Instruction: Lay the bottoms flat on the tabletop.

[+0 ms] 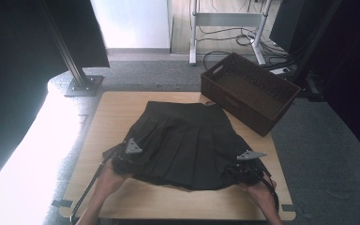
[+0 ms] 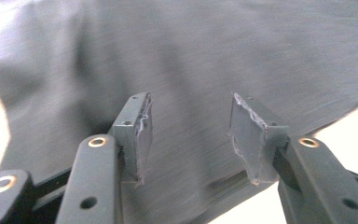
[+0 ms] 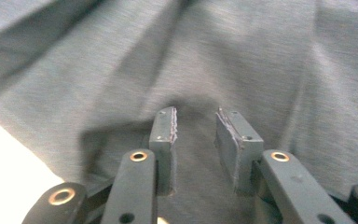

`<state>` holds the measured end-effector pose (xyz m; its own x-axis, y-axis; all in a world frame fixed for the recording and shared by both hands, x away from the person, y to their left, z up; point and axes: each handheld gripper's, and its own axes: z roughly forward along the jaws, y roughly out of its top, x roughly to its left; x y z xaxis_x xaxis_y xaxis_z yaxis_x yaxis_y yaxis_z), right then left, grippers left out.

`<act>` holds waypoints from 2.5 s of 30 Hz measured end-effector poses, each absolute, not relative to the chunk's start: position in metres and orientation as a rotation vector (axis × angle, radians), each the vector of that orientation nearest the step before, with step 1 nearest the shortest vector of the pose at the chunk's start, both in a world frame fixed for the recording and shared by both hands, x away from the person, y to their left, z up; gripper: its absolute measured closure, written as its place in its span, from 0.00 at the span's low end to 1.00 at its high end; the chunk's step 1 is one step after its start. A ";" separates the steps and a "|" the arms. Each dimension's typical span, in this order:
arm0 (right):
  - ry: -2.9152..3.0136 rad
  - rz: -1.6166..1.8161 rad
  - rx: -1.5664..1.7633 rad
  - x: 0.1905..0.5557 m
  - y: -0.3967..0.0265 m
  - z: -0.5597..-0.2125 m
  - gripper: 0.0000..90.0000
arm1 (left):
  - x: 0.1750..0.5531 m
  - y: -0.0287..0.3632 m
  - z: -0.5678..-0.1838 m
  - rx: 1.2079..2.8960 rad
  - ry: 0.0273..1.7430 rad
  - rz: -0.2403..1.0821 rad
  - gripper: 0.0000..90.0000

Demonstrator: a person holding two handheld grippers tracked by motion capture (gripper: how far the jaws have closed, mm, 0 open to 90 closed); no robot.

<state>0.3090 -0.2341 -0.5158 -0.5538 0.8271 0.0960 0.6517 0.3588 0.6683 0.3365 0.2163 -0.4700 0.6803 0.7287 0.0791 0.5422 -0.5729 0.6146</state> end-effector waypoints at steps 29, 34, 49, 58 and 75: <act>2.222 0.753 1.466 0.342 -0.289 -0.533 0.99 | 0.375 0.280 -0.521 2.366 1.272 0.593 0.45; 2.204 0.708 1.468 0.348 -0.294 -0.532 0.99 | 0.384 0.288 -0.521 2.356 1.306 0.610 0.45; 2.351 0.887 1.390 0.315 -0.254 -0.534 0.98 | 0.331 0.228 -0.520 2.446 1.044 0.369 0.57; 2.446 0.890 1.254 0.306 -0.221 -0.522 0.89 | 0.320 0.221 -0.476 2.365 0.966 0.399 0.51; 2.333 0.980 1.288 0.321 -0.231 -0.509 0.68 | 0.359 0.158 -0.475 2.322 0.944 0.381 0.99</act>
